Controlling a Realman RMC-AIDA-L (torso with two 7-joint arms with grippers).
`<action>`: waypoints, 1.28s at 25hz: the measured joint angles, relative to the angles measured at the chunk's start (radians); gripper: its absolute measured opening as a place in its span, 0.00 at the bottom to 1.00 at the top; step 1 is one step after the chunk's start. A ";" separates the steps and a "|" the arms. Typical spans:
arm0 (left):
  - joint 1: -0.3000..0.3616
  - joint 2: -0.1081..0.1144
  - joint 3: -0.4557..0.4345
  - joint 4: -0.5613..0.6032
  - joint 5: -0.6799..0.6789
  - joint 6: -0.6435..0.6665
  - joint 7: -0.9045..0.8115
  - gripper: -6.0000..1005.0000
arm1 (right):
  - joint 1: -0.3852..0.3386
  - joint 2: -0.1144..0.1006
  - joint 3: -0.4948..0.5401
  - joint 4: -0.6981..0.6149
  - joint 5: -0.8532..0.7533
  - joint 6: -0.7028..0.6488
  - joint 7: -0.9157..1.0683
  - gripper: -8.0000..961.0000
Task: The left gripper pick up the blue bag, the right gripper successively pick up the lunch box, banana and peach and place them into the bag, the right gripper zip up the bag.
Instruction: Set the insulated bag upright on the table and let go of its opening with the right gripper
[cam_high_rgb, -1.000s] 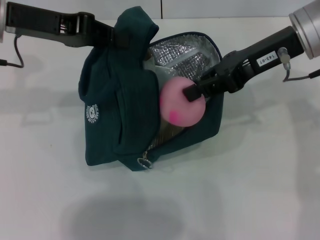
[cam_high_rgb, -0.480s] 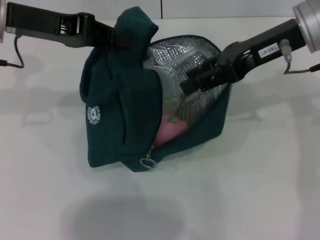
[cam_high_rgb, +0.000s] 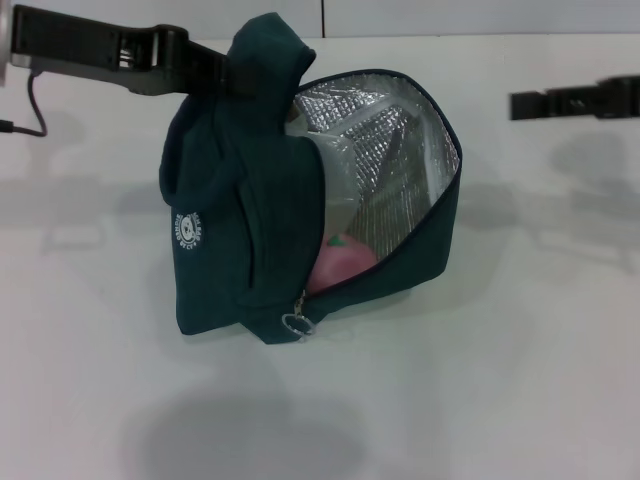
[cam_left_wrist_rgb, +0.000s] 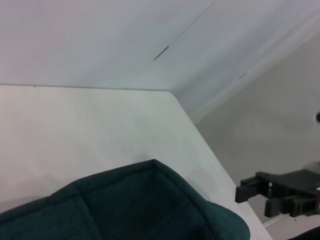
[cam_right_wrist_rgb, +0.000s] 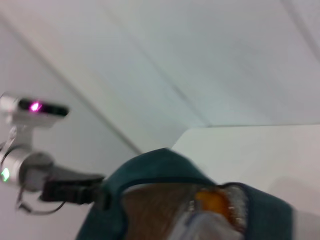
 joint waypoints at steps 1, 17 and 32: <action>0.000 0.000 0.000 0.000 0.000 0.000 0.000 0.05 | -0.070 -0.001 0.026 0.025 0.035 0.020 -0.005 0.52; -0.007 -0.008 0.004 0.000 -0.001 -0.003 0.008 0.05 | -0.050 0.040 0.016 0.404 0.124 0.203 -0.196 0.81; -0.007 -0.009 0.005 0.000 -0.001 -0.003 0.009 0.05 | -0.012 0.052 -0.067 0.489 0.182 0.266 -0.282 0.67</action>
